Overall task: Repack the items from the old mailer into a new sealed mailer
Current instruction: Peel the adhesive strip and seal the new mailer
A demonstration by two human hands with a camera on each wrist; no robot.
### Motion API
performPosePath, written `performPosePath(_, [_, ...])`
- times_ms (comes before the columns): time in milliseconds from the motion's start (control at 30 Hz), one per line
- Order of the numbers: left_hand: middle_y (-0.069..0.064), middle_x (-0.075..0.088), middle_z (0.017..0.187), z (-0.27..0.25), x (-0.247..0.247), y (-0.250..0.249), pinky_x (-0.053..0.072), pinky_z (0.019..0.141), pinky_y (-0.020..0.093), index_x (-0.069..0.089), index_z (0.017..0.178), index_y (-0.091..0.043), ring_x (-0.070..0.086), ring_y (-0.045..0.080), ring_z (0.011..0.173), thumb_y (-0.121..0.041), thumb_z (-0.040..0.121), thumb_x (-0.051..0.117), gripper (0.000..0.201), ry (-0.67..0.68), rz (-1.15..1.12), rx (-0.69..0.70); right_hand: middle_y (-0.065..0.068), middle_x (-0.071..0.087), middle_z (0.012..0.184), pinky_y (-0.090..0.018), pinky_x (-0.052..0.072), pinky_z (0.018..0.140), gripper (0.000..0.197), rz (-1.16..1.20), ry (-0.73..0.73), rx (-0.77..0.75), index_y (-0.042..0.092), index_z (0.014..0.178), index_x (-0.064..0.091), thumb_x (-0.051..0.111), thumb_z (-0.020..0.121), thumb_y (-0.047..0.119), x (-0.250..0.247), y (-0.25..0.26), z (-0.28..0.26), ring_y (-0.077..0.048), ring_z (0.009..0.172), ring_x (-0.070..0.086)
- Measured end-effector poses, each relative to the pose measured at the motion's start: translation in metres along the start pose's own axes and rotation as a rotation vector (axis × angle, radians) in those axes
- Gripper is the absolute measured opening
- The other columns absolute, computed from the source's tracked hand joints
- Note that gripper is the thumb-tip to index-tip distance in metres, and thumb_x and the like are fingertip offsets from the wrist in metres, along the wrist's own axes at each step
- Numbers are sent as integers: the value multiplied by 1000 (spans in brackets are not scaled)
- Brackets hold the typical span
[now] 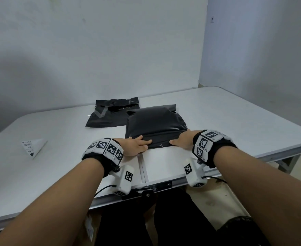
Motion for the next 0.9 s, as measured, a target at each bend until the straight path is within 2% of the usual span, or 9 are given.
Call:
performPosePath(67, [3, 3, 162, -7, -1, 9, 4, 121, 44, 14, 149, -43, 8, 33, 148, -50, 100, 17, 50, -38, -51, -4, -14, 43, 146, -34, 28, 111, 61, 34, -26, 20, 3, 139, 43, 25, 101, 46, -8, -2, 0, -28, 136, 40])
performPosePath(200, [3, 59, 133, -29, -23, 37, 38, 106, 30, 63, 124, -22, 53, 21, 123, -44, 99, 36, 43, -312, -404, -16, -16, 39, 143, -40, 37, 105, 50, 129, -263, 55, 7, 134, 48, 40, 97, 40, -37, 4, 8, -35, 129, 42])
performPosePath(333, [3, 63, 119, -42, -33, 89, 48, 87, 28, 65, 117, -13, 61, 20, 105, -25, 97, 48, 30, -506, -973, -86, -15, 59, 123, -37, 49, 94, 35, 264, -398, -132, 6, 109, 65, 44, 91, 27, -66, 53, 26, -34, 110, 57])
performPosePath(400, [6, 66, 111, -52, -35, 119, 47, 76, 23, 65, 113, -9, 63, 20, 94, -13, 95, 47, 26, -659, -1104, -140, -14, 67, 102, -32, 51, 83, 29, 335, -401, -199, 4, 93, 67, 43, 88, 19, -76, 88, 33, -32, 96, 62])
performPosePath(467, [8, 69, 104, -64, -33, 155, 47, 71, 24, 67, 105, -13, 63, 21, 86, -5, 91, 46, 26, -829, -1159, -195, -13, 68, 101, -33, 53, 85, 29, 422, -404, -260, 4, 95, 68, 43, 88, 16, -83, 124, 40, -31, 97, 64])
performPosePath(533, [8, 71, 102, -80, -27, 194, 49, 76, 26, 67, 98, -20, 65, 21, 85, -1, 85, 44, 32, -992, -1135, -266, -10, 69, 112, -36, 52, 93, 31, 499, -389, -312, 7, 105, 70, 45, 90, 17, -87, 159, 44, -28, 106, 63])
performPosePath(633, [3, 70, 110, -110, -16, 249, 46, 99, 35, 68, 104, -23, 63, 24, 106, 0, 80, 43, 42, -1165, -997, -458, -9, 67, 120, -36, 49, 98, 32, 539, -353, -368, 6, 112, 67, 45, 92, 15, -90, 203, 47, -27, 114, 60])
performPosePath(733, [5, 58, 132, -134, 4, 298, 37, 109, 38, 59, 124, -19, 51, 28, 123, -5, 85, 43, 45, -1174, -929, -699, -10, 66, 122, -36, 49, 98, 35, 561, -339, -410, 6, 114, 66, 43, 93, 21, -87, 232, 54, -29, 115, 59])
performPosePath(900, [16, 37, 150, -141, 24, 332, 29, 113, 34, 38, 143, -5, 37, 33, 137, -16, 95, 47, 50, -857, -959, -877, -10, 69, 112, -36, 53, 93, 32, 662, -306, -404, 7, 105, 70, 44, 90, 16, -75, 244, 67, -26, 104, 64])
Point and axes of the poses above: each hand's wrist, its own z-axis towards the middle knuckle, its own x-axis out of the palm, y = z × x, the point moved 4 cm from there along z, towards the middle knuckle
